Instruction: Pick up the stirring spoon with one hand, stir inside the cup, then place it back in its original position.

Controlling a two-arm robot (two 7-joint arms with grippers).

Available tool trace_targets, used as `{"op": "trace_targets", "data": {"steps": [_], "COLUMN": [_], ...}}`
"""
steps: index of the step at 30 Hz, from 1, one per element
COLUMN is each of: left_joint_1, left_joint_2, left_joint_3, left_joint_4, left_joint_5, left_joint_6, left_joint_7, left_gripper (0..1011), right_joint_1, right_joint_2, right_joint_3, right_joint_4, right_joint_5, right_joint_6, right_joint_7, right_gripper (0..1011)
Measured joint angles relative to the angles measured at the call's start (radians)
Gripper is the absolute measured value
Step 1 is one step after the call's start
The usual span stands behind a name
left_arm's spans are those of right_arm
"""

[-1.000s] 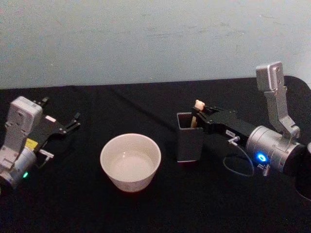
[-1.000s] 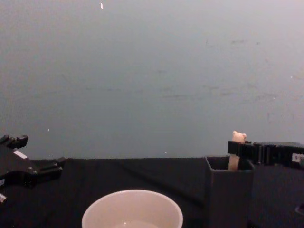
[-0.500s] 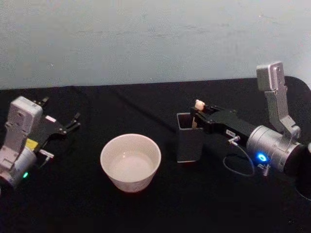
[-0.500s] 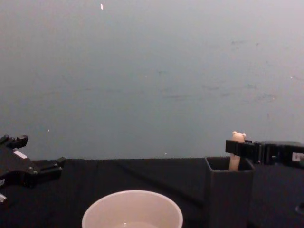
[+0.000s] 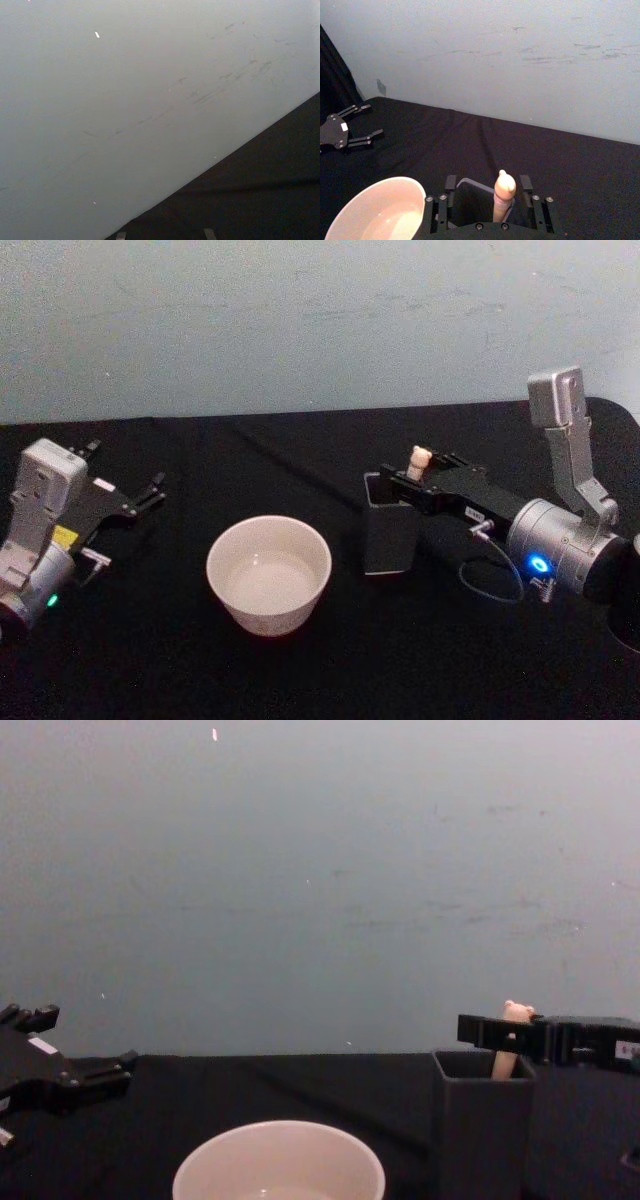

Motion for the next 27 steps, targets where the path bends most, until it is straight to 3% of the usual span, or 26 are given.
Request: {"op": "trace_targets", "data": {"steps": [9,13,20,23,27], "left_joint_1": [0.0,0.0,0.0,0.0,0.0], "left_joint_2": [0.0,0.0,0.0,0.0,0.0], "left_joint_3": [0.0,0.0,0.0,0.0,0.0], "left_joint_4": [0.0,0.0,0.0,0.0,0.0], "left_joint_5": [0.0,0.0,0.0,0.0,0.0], "left_joint_6": [0.0,0.0,0.0,0.0,0.0], "left_joint_7": [0.0,0.0,0.0,0.0,0.0], "left_gripper": [1001,1001,1001,1001,1001], "right_joint_1": [0.0,0.0,-0.012,-0.021,-0.022], "right_joint_2": [0.0,-0.001,-0.037,-0.079,-0.114], "right_joint_3": [0.0,0.0,0.03,0.069,0.102], "right_joint_4": [0.0,0.0,-0.02,-0.034,-0.038], "right_joint_5": [0.0,-0.004,-0.067,-0.113,-0.149], "right_joint_6": [0.0,-0.008,-0.113,-0.213,-0.265], "right_joint_7": [0.0,-0.001,-0.056,-0.124,-0.19], "right_gripper": [1003,1003,1002,1003,1002]}}
